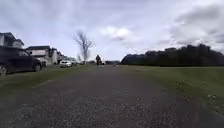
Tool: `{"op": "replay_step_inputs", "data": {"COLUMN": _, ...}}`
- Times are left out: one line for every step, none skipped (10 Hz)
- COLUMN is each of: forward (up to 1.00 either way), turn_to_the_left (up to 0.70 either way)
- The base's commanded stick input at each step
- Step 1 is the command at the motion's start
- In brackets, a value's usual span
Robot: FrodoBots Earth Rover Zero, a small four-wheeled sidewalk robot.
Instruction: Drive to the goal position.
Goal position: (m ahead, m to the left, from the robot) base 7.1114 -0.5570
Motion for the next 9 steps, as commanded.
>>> {"op": "replay_step_inputs", "data": {"forward": 0.08, "turn_to_the_left": 0.0}}
{"op": "replay_step_inputs", "data": {"forward": 0.07, "turn_to_the_left": 0.0}}
{"op": "replay_step_inputs", "data": {"forward": 0.08, "turn_to_the_left": 0.0}}
{"op": "replay_step_inputs", "data": {"forward": 0.08, "turn_to_the_left": 0.0}}
{"op": "replay_step_inputs", "data": {"forward": 0.07, "turn_to_the_left": 0.0}}
{"op": "replay_step_inputs", "data": {"forward": 0.08, "turn_to_the_left": 0.0}}
{"op": "replay_step_inputs", "data": {"forward": 0.08, "turn_to_the_left": 0.0}}
{"op": "replay_step_inputs", "data": {"forward": 0.08, "turn_to_the_left": 0.0}}
{"op": "replay_step_inputs", "data": {"forward": 0.07, "turn_to_the_left": 0.0}}
